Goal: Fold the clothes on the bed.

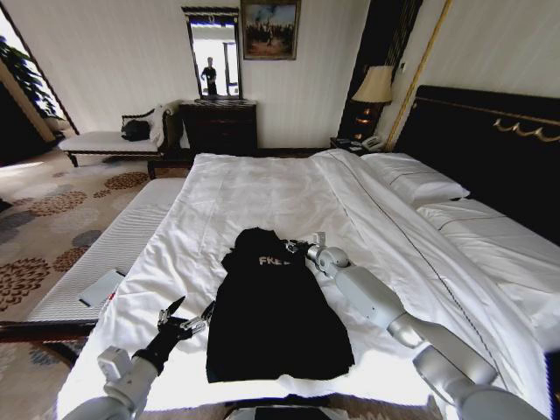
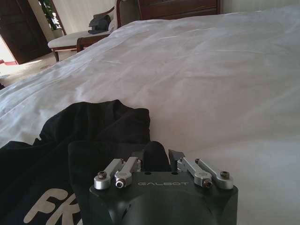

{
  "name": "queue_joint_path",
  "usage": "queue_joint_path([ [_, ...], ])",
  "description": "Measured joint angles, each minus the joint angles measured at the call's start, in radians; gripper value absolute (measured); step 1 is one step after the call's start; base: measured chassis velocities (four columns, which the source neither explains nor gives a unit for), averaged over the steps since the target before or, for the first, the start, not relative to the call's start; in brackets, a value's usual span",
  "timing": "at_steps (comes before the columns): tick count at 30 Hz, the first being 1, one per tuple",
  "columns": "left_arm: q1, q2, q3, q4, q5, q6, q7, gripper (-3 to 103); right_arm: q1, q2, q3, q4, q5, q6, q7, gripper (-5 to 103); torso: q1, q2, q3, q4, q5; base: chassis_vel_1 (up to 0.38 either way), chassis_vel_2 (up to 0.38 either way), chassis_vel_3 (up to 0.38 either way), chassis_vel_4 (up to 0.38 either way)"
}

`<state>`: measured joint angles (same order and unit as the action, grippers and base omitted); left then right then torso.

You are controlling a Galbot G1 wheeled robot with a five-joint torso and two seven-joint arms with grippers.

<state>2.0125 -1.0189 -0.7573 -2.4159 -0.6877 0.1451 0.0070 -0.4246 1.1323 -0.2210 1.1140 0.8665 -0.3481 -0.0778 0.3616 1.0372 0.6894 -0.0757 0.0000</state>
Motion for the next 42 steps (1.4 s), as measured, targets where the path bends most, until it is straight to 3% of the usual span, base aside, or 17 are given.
queue_joint_path([
  [1,-0.002,0.002,-0.001,0.0,-0.003,0.0,0.0,100,0.0,0.002,0.0,-0.004,-0.001,0.0,-0.001,24,0.0,0.0,0.0,-0.0001,0.0,0.0,0.0,0.0,0.0],
  [3,-0.002,0.003,-0.001,0.0,-0.005,0.001,0.0,100,0.0,0.004,0.0,-0.007,-0.001,0.0,-0.001,24,0.0,0.0,0.0,0.0,0.0,0.0,0.0,0.0,0.0],
  [6,-0.004,0.004,-0.004,0.001,-0.008,0.001,0.0,100,0.001,0.012,0.0,-0.012,-0.002,0.0,-0.002,8,0.0,0.0,0.0,0.0001,0.0001,0.0,0.0,0.0,0.0],
  [9,-0.003,0.004,-0.007,0.002,-0.011,0.001,0.0,100,0.001,0.017,-0.001,-0.013,-0.002,0.0,-0.002,1,0.0,0.0,0.0,0.0002,0.0001,0.0,0.0,0.0,0.0],
  [23,-0.009,0.001,-0.007,0.005,-0.014,0.001,0.0,100,0.008,-0.003,-0.004,0.009,-0.001,0.01,0.008,0,0.0,0.0,0.0,0.0002,0.0002,0.0,0.0,0.0,0.0],
  [35,-0.02,0.004,0.001,-0.003,-0.016,0.001,0.0,100,0.03,-0.125,0.009,0.058,0.001,0.017,0.064,0,0.0,0.0,0.0,-0.0001,0.0002,0.0,0.0,0.0,0.0],
  [42,-0.021,0.004,0.004,-0.011,-0.015,0.002,0.0,100,0.033,-0.155,0.014,0.074,-0.005,0.007,0.107,0,0.0,0.0,0.0,0.0002,0.0002,0.0,0.0,0.0,0.0],
])
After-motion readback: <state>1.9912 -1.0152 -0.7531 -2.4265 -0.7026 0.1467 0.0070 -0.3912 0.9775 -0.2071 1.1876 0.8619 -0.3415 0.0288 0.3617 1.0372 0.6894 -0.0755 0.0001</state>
